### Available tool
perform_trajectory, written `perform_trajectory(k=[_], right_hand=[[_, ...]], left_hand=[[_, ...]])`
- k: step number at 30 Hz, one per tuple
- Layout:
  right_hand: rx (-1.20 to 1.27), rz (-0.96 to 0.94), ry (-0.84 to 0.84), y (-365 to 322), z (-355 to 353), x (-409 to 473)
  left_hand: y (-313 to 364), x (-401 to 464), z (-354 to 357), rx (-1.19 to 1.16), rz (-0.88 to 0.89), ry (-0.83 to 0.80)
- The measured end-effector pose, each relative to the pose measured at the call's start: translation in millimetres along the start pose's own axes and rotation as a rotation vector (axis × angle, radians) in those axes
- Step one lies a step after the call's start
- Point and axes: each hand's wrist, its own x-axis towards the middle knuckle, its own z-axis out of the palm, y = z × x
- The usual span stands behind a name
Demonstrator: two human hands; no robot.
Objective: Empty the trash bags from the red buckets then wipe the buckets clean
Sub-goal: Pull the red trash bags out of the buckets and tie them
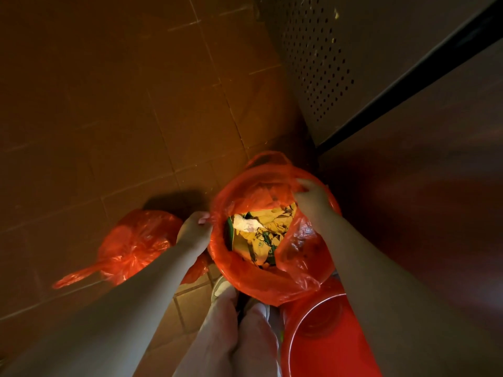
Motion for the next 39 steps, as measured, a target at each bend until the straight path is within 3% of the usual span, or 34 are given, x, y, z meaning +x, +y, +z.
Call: perform_trajectory(k=[8,14,17,19,22,28,31,34,39], right_hand=[[-0.329,-0.273,-0.22,12,22,-35],[-0.645,-0.271,-0.395,38,16,-54],[-0.742,-0.236,-0.467,54,8,-59],[-0.661,-0.258,-0.435,67,3,-62],[-0.442,-0.299,-0.251,86,-3,-69],[-0.217,-0.261,0.126,102,0,-101],[-0.214,-0.12,0.145,109,11,-112],[-0.232,0.015,0.078,112,20,-125],[-0.264,0.081,0.042,116,31,-135]], left_hand=[[-2,-17,1,-0.032,0.039,-0.041],[0,-23,-5,-0.106,0.037,0.028],[4,-27,-10,0.055,0.202,0.003],[11,-29,-11,0.269,0.381,-0.039],[29,-36,-5,0.532,0.636,-0.046],[56,-36,12,0.812,0.887,0.033],[64,-35,17,0.918,1.025,0.01],[67,-36,21,0.969,1.058,0.011],[68,-38,19,0.896,0.934,0.009]])
